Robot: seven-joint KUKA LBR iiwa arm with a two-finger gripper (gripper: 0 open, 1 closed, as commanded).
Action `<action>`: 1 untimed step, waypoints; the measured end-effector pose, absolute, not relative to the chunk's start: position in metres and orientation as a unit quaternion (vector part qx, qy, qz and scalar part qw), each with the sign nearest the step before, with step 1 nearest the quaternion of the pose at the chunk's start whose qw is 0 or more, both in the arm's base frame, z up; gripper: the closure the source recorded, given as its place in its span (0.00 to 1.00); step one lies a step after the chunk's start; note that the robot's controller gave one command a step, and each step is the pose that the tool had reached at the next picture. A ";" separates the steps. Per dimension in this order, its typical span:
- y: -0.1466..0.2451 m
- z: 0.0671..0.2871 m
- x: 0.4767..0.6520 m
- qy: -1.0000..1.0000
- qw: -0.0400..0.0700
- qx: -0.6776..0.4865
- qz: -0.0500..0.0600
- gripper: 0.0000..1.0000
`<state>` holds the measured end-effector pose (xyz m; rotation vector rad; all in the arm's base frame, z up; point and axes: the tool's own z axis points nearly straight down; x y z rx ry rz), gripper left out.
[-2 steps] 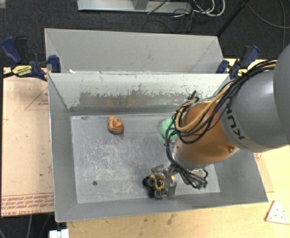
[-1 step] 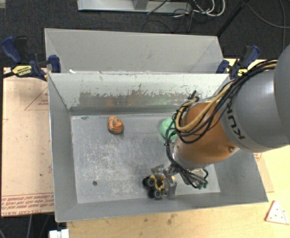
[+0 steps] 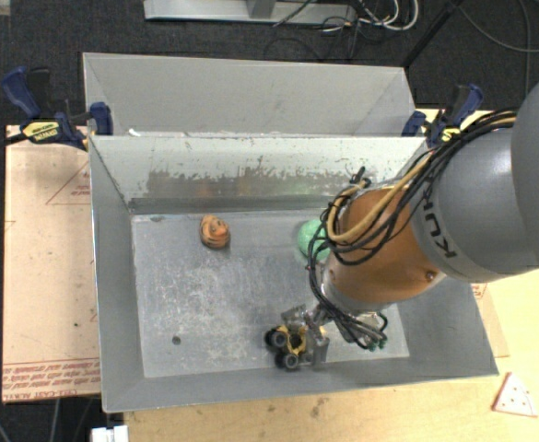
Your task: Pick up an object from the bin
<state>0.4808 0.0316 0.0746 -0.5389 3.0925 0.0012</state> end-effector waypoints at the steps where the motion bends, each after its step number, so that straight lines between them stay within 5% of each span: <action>1: 0.032 0.078 0.480 0.985 0.000 -0.171 0.001 1.00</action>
Offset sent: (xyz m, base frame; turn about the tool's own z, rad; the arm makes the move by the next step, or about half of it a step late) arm 0.0001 0.0000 0.0296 0.0000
